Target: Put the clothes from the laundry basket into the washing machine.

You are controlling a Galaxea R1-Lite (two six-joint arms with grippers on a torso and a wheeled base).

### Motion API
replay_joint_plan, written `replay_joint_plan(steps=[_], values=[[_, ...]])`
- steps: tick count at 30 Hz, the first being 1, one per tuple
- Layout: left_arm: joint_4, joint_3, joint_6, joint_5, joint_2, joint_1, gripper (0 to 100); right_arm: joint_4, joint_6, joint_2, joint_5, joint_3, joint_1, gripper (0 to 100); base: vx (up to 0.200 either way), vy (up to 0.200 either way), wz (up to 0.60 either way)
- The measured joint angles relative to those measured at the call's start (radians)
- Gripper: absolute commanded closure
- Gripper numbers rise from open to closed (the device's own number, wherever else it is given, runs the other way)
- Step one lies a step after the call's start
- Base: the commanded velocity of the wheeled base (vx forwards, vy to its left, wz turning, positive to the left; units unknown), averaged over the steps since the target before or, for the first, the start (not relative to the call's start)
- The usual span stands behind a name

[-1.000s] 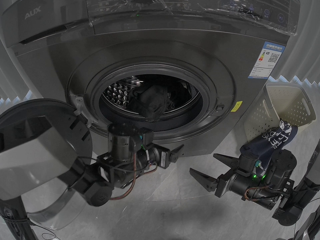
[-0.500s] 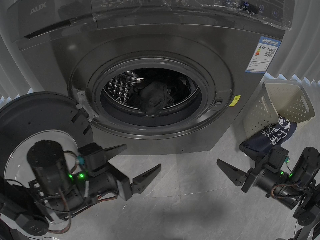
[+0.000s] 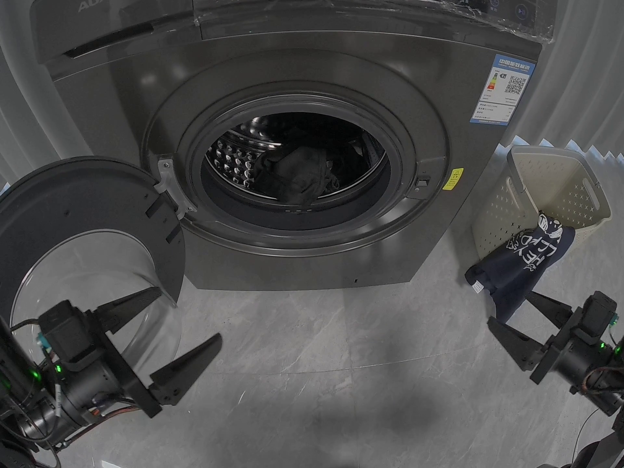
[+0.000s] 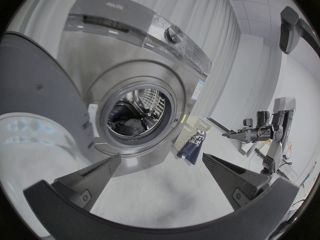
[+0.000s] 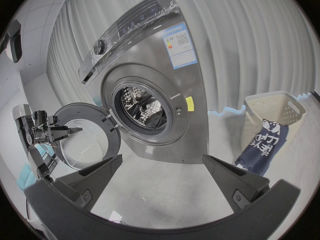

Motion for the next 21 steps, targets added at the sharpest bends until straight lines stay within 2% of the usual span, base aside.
replay_joint_plan(steps=[4,9,13,15,18,21], values=[[0.061,0.04,0.001,0.0,-0.123,0.05,0,0.148,-0.011,-0.149,0.014,0.001,-0.057,0,-0.15,0.0,0.0],[0.236,0.07,-0.003,-0.005,-0.303,0.145,0,0.333,-0.036,-0.356,0.051,0.001,-0.161,0,0.0,0.0,0.0],[0.356,0.086,-0.008,-0.009,-0.441,0.221,0,0.468,-0.043,-0.501,0.07,0.001,-0.239,0,-0.2,0.0,0.0],[0.407,0.095,-0.012,-0.011,-0.51,0.256,0,0.536,-0.043,-0.571,0.076,-0.001,-0.269,0,0.0,0.0,0.0],[0.476,0.107,-0.017,-0.016,-0.6,0.297,0,0.604,-0.041,-0.65,0.081,-0.012,-0.301,0,-0.2,0.0,0.0],[0.535,0.111,-0.019,-0.02,-0.679,0.326,0,0.639,-0.04,-0.709,0.084,-0.018,-0.329,0,0.0,0.0,0.0]])
